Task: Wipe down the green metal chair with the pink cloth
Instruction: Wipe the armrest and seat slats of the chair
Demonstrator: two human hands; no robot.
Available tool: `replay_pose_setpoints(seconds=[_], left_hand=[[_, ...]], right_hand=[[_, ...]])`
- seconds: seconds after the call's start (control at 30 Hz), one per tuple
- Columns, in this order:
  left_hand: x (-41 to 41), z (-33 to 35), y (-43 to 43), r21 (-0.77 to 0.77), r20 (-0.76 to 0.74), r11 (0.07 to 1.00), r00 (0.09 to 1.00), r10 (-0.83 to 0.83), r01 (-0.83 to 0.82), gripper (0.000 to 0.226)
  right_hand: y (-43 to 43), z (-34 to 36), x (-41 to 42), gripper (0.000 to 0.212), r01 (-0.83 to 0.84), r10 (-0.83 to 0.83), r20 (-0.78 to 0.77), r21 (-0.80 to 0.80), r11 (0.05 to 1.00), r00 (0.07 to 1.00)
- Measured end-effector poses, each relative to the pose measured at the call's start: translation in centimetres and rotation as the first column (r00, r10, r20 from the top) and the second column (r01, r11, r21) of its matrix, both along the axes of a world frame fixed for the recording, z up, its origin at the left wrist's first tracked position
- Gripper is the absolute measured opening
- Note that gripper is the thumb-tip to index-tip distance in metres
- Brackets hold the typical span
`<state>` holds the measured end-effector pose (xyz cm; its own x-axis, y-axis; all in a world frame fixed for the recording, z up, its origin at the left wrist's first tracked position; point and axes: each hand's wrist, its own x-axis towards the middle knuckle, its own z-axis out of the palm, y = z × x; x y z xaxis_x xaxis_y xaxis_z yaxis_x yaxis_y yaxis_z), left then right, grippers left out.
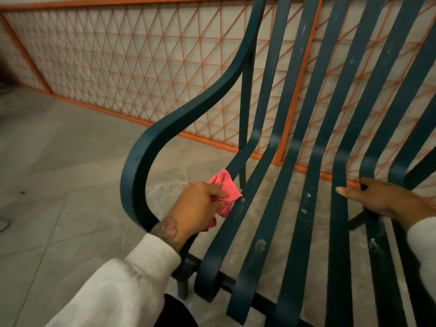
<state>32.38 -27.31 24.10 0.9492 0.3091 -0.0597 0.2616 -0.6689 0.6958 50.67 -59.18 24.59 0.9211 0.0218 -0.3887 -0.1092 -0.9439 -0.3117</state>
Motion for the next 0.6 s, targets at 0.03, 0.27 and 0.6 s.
replay_pose_setpoints(seconds=[0.03, 0.27, 0.6], left_hand=[[-0.1, 0.0, 0.0, 0.039, -0.001, 0.999, 1.000, -0.003, 0.003, 0.029], [3.5, 1.0, -0.3, 0.130, -0.009, 0.991, 0.999, -0.036, 0.036, 0.016], [1.7, 0.9, 0.2, 0.058, -0.060, 0.996, 0.997, -0.058, 0.061, 0.020]], right_hand=[[0.0, 0.0, 0.0, 0.080, -0.005, 0.005, 0.004, -0.001, 1.000, 1.000], [-0.1, 0.0, 0.0, 0.084, -0.002, 0.002, 0.005, -0.028, 1.000, 1.000], [-0.5, -0.2, -0.2, 0.084, 0.023, -0.022, 0.026, -0.011, 1.000, 0.999]])
